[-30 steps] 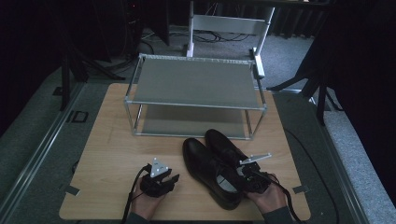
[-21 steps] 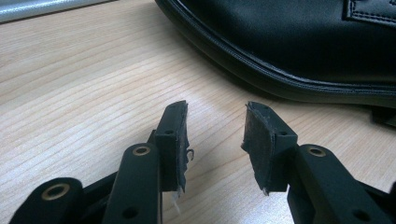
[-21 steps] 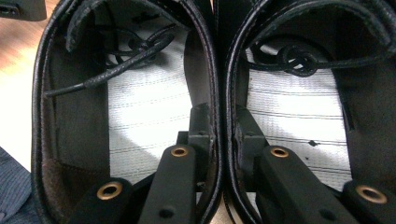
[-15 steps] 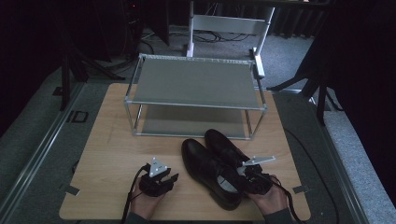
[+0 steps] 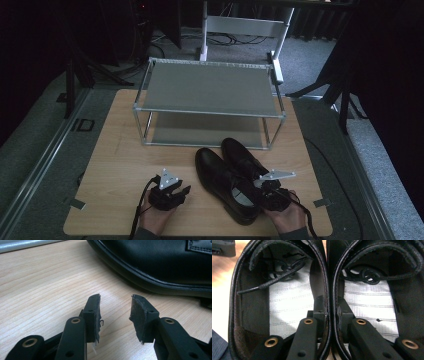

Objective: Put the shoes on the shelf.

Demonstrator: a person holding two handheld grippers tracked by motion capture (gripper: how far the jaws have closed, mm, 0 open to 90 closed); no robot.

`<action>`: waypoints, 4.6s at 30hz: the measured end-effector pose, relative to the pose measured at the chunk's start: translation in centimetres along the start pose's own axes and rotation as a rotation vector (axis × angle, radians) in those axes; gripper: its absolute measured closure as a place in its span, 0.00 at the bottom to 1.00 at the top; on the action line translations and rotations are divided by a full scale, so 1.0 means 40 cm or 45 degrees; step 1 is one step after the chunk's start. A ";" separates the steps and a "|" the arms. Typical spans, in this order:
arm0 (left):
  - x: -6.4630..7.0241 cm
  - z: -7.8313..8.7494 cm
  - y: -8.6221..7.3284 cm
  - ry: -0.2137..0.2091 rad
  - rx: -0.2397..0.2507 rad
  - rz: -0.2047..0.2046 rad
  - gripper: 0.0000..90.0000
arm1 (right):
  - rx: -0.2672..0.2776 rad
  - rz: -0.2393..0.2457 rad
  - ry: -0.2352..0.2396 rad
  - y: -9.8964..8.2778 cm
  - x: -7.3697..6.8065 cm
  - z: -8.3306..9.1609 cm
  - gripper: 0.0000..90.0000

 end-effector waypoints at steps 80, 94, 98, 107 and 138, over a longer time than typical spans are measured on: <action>-0.002 -0.004 -0.003 0.000 -0.008 0.002 0.67 | 0.181 -0.167 -0.230 0.242 0.060 -0.065 0.90; 0.001 -0.006 -0.005 -0.005 -0.013 0.003 0.67 | 0.186 -0.185 -0.268 0.289 0.083 -0.088 0.91; 0.000 -0.005 -0.004 -0.006 -0.011 0.002 0.67 | 0.191 -0.195 -0.278 0.303 0.087 -0.098 0.90; -0.001 -0.005 -0.005 -0.006 -0.010 0.005 0.67 | 0.212 -0.228 -0.311 0.333 0.098 -0.122 0.90; -0.002 -0.002 -0.005 -0.011 -0.008 0.012 0.67 | 0.277 -0.321 -0.520 0.424 0.167 -0.202 0.90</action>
Point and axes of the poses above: each handheld gripper's, and its own axes: z roughly backward along the jaws, y roughly out of its top, x roughly to its right, the point moved 8 cm from there along -z, roughly forward along the jaws, and after that the axes turned 11 degrees about z, right-handed, at the moved point
